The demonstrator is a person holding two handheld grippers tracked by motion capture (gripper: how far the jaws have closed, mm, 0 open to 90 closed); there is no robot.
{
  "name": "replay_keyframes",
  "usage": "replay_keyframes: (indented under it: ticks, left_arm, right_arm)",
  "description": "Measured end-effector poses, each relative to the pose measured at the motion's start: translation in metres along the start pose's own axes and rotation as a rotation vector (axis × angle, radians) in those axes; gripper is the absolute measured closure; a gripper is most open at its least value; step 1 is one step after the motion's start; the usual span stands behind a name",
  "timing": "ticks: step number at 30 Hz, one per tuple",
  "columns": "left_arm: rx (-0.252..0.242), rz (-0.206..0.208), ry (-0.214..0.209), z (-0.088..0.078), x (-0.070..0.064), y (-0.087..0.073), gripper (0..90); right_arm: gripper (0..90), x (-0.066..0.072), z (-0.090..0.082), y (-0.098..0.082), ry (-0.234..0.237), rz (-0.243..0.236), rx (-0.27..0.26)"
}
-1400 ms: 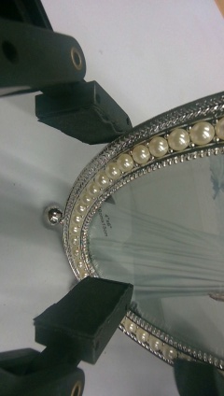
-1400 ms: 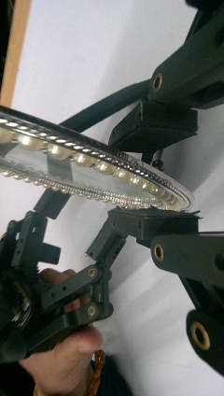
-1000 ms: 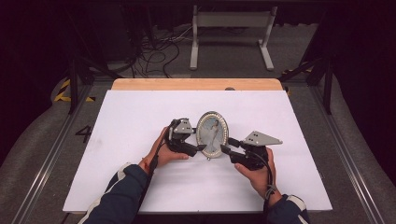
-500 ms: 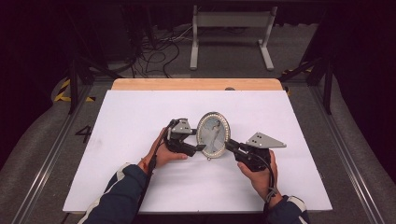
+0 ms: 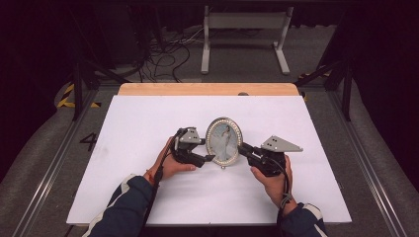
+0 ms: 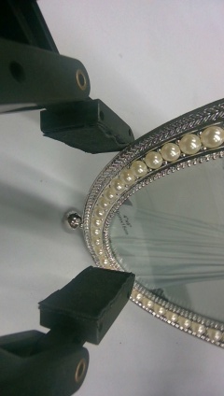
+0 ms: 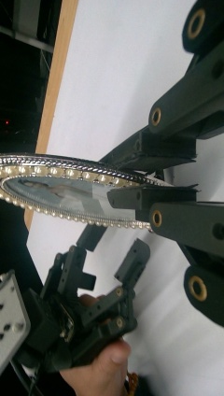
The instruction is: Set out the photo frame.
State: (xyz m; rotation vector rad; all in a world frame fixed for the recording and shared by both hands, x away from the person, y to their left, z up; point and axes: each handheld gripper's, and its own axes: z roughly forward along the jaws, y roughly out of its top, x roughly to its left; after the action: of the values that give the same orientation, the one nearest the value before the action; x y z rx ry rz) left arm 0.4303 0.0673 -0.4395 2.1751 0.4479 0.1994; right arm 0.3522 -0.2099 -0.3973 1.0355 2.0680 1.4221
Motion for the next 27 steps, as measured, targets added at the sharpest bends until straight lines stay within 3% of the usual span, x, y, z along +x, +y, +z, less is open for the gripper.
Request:
replay_keyframes:
  ticks: [19, 27]
  left_arm:
    - [0.039, 0.049, 0.006, -0.011, -0.012, -0.003, 34.5]
    - [-0.049, 0.002, 0.028, -0.013, -0.009, -0.001, 34.1]
  right_arm:
    - [77.9, -0.012, 0.01, 0.001, -0.004, 0.022, 0.003]
    - [74.6, -0.01, 0.011, -0.001, -0.01, 0.009, 0.013]
